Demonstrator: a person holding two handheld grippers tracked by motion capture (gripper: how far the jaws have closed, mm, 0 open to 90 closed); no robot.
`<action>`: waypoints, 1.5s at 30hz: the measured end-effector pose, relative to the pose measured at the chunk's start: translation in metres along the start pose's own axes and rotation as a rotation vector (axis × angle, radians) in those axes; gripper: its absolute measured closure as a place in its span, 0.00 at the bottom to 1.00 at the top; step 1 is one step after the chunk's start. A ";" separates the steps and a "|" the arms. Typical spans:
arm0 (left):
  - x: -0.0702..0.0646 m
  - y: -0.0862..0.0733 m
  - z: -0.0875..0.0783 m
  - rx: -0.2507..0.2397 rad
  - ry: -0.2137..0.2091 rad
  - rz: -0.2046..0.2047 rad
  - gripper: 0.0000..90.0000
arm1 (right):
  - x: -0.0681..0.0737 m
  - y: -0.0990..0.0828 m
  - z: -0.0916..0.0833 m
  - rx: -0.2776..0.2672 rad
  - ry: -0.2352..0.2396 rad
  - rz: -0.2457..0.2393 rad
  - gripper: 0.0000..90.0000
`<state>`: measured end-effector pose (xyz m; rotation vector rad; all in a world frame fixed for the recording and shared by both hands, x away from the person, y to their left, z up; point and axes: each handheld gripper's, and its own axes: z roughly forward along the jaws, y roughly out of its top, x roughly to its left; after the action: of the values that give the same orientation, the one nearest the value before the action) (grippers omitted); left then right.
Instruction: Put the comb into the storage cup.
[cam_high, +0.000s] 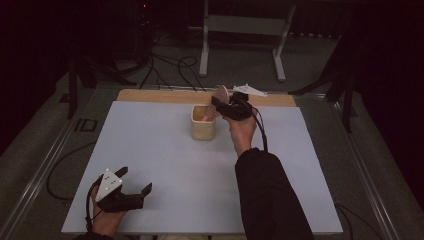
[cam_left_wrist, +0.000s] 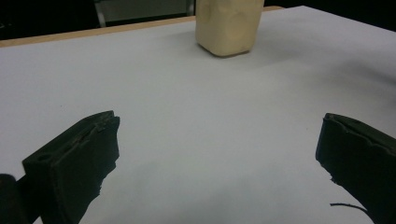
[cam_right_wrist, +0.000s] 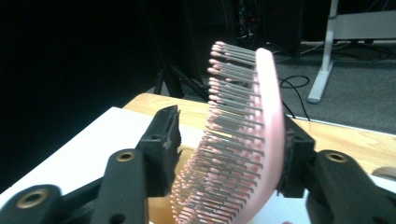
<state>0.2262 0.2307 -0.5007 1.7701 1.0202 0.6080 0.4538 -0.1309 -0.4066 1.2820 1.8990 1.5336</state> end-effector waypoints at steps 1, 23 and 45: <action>0.000 0.000 0.000 0.000 0.000 0.000 0.00 | -0.001 0.000 0.000 -0.002 -0.002 0.004 0.50; -0.001 0.000 0.001 -0.002 0.000 0.002 0.00 | -0.011 -0.012 -0.016 0.057 0.021 -0.007 0.22; -0.002 0.000 0.004 0.005 0.000 0.006 0.00 | -0.031 -0.039 -0.059 0.135 -0.001 -0.022 0.12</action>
<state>0.2285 0.2270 -0.5023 1.7780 1.0177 0.6091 0.4089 -0.1890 -0.4300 1.3127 2.0393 1.4153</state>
